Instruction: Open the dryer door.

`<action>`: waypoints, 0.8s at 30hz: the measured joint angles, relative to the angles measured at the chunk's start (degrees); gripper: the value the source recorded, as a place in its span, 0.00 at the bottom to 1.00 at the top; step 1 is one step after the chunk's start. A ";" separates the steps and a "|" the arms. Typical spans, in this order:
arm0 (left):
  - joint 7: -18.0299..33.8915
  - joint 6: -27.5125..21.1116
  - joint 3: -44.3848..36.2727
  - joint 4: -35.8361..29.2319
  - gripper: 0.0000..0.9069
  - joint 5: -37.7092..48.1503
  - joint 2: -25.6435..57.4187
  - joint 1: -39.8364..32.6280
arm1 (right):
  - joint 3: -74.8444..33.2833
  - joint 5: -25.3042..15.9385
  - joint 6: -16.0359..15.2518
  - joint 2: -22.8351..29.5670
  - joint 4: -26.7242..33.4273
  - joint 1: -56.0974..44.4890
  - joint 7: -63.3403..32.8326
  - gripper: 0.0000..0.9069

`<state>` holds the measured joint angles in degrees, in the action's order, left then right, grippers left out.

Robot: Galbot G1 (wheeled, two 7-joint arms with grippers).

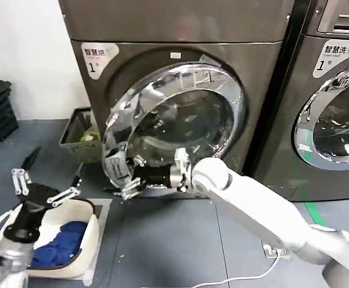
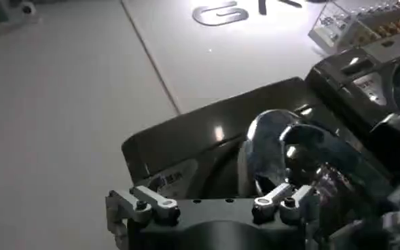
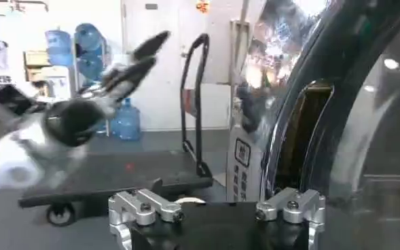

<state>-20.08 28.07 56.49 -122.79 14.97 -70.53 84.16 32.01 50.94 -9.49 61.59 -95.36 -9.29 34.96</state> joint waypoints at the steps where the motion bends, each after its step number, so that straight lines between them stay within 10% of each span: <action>1: 0.03 -0.15 -0.08 0.44 1.00 0.20 0.29 -0.43 | 0.00 0.00 0.01 -0.55 -0.66 -0.19 0.22 1.00; 24: 3.31 -8.18 -7.80 12.02 1.00 -6.33 9.46 -11.30 | -1.10 -0.11 0.78 -10.89 -12.31 -3.42 4.61 1.00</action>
<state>-16.77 19.89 48.69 -110.78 8.64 -61.08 72.86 30.91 50.83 -8.71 50.70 -107.66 -12.72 39.57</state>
